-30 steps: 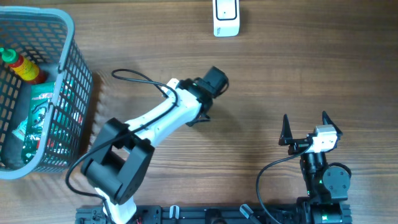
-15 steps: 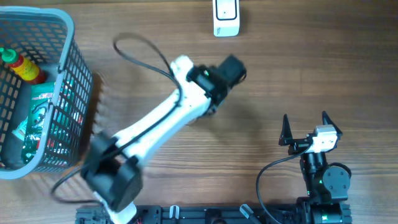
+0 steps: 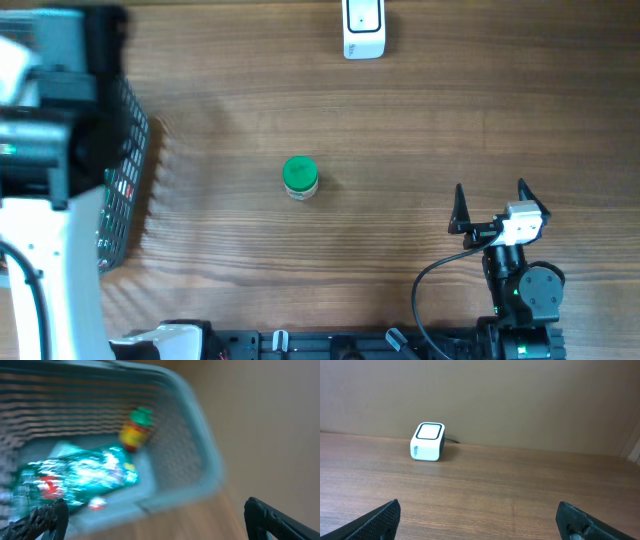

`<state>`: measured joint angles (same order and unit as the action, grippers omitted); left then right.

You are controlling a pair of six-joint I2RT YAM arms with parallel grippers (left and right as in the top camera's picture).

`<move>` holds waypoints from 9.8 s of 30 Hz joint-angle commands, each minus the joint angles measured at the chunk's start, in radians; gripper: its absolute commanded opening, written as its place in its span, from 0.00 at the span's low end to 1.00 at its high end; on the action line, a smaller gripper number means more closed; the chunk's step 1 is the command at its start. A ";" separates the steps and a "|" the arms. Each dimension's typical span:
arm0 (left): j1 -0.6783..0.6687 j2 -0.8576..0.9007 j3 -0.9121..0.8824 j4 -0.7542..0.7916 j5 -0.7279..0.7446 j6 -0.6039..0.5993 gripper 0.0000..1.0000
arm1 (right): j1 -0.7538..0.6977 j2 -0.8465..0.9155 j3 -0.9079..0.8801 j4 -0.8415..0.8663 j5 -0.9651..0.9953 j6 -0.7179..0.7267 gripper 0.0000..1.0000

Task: Scan the item barcode
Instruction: 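Return the left gripper to the basket and grasp the green pouch, then lift the green pouch out and lay it right of the jar, then reach the left gripper into the basket and grasp the wipes pack, then carry the white-green wipes pack and drop it onto the pouch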

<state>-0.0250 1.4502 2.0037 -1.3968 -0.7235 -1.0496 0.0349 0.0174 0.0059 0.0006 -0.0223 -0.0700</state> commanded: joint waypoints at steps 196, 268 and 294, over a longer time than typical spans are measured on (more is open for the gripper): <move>0.822 0.099 -0.988 0.862 0.792 0.743 1.00 | 0.004 -0.006 0.000 0.003 -0.006 -0.008 1.00; 0.109 -0.327 -0.676 0.585 1.683 1.098 0.15 | 0.004 -0.006 0.000 0.003 -0.006 -0.008 1.00; -0.796 0.451 -0.758 0.878 0.955 0.866 0.14 | 0.004 -0.006 0.000 0.003 -0.006 -0.008 1.00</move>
<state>-0.8185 1.8378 1.2495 -0.5629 0.3077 0.0280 0.0360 0.0174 0.0063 0.0006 -0.0223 -0.0700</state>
